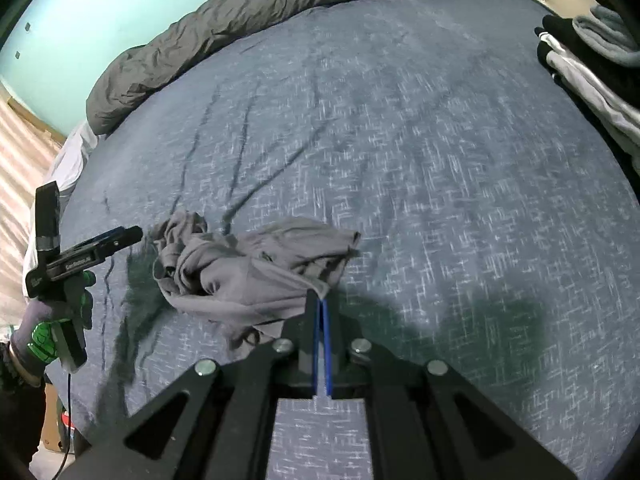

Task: Fold clothes
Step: 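Grasp the waistband with the left gripper while the right gripper holds the other end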

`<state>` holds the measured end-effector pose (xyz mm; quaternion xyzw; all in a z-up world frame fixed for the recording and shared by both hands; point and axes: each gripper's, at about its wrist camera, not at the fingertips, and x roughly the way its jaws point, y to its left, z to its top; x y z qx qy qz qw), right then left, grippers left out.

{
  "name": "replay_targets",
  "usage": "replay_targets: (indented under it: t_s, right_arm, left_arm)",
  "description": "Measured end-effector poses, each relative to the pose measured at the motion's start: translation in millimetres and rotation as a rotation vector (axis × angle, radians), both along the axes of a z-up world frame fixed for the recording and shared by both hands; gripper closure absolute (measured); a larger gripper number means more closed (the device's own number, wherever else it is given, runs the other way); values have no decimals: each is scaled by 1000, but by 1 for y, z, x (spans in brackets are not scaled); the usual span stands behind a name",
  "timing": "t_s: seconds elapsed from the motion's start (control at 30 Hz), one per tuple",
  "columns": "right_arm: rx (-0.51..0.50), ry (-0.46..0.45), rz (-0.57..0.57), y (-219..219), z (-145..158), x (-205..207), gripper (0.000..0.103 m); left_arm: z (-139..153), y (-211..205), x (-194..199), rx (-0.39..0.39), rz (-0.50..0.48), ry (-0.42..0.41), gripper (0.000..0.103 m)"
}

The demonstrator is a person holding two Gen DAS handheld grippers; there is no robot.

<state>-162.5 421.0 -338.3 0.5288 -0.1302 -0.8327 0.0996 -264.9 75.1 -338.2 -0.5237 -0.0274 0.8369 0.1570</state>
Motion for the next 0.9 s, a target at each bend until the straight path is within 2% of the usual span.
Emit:
replay_targets:
  t_s: [0.03,0.13,0.2,0.23,0.27,0.33,0.47,0.57,0.7,0.9]
  right_arm:
    - [-2,-1,0,1,-1,1,102]
    - [-13,-4,-1,0,-4,2,102]
    - [-18,-5,0,0,-5,2,102]
    - [-21,-4,0,-1,-5,3,102]
    - [-22,-2,0,-2,-4,3,102]
    - [-23,2,4,-4,-2,5,102]
    - [-19,16,11,-6,4,8,102]
    - [-20,29,13,-7,10,10,102]
    - [-20,58,25,-11,26,16,102]
    - [-27,139,58,-20,74,33,102]
  left_arm:
    - [-2,3,1,14,-18,-16,30]
    - [-10,11,6,50,-55,-54,34]
    - [-16,14,7,67,-65,-83,45]
    - [-19,16,6,71,-69,-98,60]
    - [-21,17,5,72,-73,-106,68]
    - [-24,21,5,73,-83,-110,73]
    - [-14,22,9,75,-100,-85,92]
    - [2,17,15,85,-89,-52,98]
    - [28,9,25,93,-84,-2,99]
    - [98,-7,63,68,-86,111,99]
